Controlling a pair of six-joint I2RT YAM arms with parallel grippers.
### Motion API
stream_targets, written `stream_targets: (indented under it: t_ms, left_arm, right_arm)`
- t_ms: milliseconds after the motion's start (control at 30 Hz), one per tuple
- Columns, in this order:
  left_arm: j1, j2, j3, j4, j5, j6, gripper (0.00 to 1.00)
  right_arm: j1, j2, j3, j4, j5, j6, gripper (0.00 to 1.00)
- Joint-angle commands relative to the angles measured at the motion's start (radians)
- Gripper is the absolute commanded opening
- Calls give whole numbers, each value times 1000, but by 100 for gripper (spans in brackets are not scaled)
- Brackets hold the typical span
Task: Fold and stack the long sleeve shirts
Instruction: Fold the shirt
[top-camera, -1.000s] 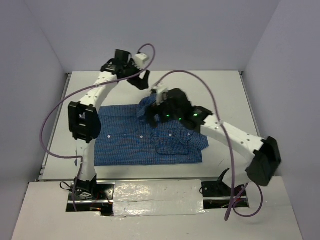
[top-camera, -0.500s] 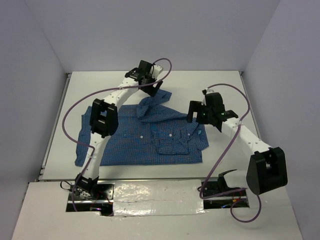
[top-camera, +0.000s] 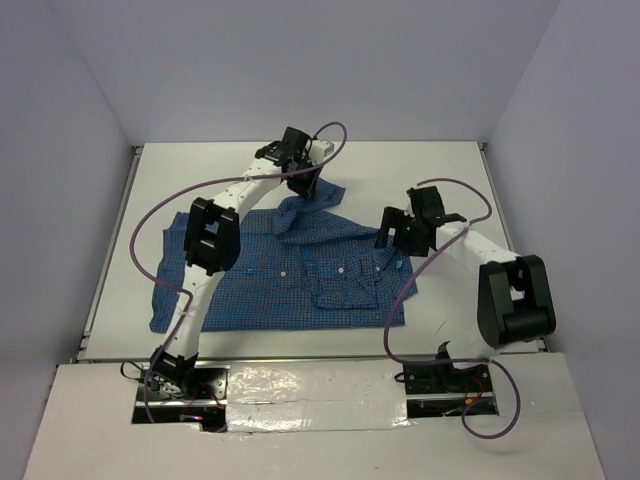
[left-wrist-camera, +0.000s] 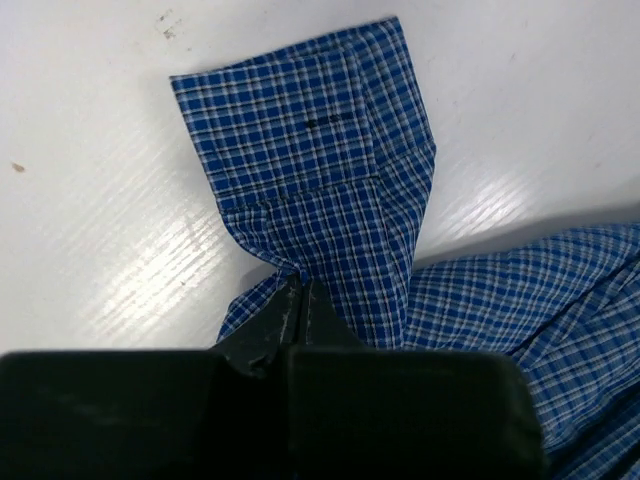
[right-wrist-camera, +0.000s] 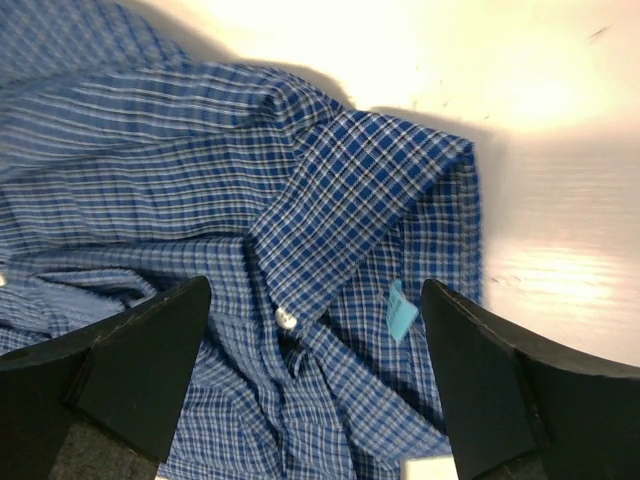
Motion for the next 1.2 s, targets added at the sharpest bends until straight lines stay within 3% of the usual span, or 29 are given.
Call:
stream_targets:
  t_ms: [0, 167, 333, 400, 533, 667, 767, 933, 1000, 1167]
  left_arm:
    - [3, 5, 39, 2, 38, -17, 3]
    - [5, -138, -25, 120, -5, -13, 0]
    - [3, -305, -148, 358, -5, -74, 0]
    - [3, -284, -56, 326, 12, -115, 0]
    - [3, -285, -36, 369, 90, -195, 0]
    - [-21, -282, -39, 377, 129, -189, 0]
    - [-47, -291, -62, 365, 104, -117, 0]
    - [-90, -303, -82, 357, 83, 50, 0]
    - [-118, -314, -103, 360, 69, 185, 0]
    - [-205, -339, -255, 401, -130, 583, 0]
  right_arm:
    - [0, 60, 59, 52, -42, 22, 92]
    - [0, 173, 129, 70, 6, 17, 80]
    - [-43, 266, 168, 30, 8, 69, 66]
    - [-55, 278, 151, 45, -3, 83, 65]
    - [-103, 284, 163, 68, -72, 82, 66]
    - [-132, 217, 233, 44, -100, -11, 83]
    - [-135, 149, 328, -2, -83, -45, 91]
    - [-135, 137, 531, -1, -213, 117, 89]
    - [-132, 151, 571, 48, -290, 247, 87]
    - [-126, 166, 507, 130, -269, 395, 85]
